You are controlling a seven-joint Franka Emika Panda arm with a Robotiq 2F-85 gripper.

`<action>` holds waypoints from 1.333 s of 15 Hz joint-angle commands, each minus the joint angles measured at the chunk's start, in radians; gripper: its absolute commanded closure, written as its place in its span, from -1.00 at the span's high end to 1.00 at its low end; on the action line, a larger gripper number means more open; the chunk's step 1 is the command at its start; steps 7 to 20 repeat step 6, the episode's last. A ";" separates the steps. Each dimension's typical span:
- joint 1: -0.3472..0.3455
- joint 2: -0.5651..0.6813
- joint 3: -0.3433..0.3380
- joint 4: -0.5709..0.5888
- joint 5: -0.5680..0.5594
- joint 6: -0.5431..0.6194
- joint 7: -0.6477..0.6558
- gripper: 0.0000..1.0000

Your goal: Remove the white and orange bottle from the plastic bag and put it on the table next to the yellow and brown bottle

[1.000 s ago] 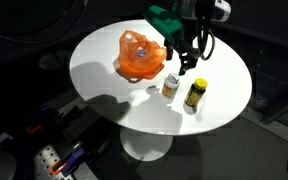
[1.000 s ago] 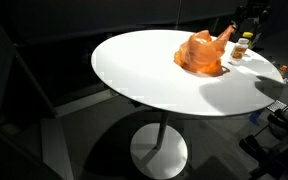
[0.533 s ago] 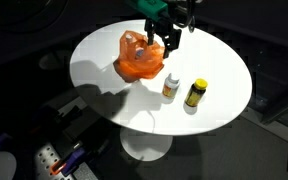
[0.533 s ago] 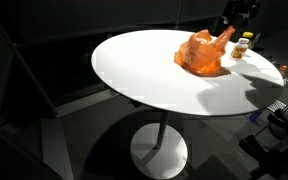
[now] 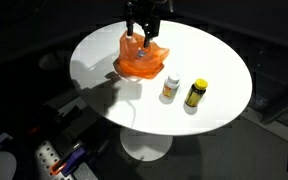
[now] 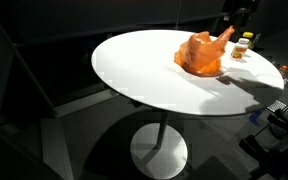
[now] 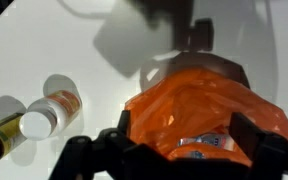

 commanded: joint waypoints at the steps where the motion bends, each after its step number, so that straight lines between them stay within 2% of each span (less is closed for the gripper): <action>1: 0.010 -0.102 0.002 -0.079 -0.009 0.015 0.036 1.00; 3: 0.008 -0.119 0.002 -0.092 0.002 0.022 0.030 1.00; 4: 0.006 -0.075 0.003 -0.051 0.000 0.001 0.012 1.00; 20: 0.006 -0.095 0.002 -0.066 0.000 0.003 0.012 1.00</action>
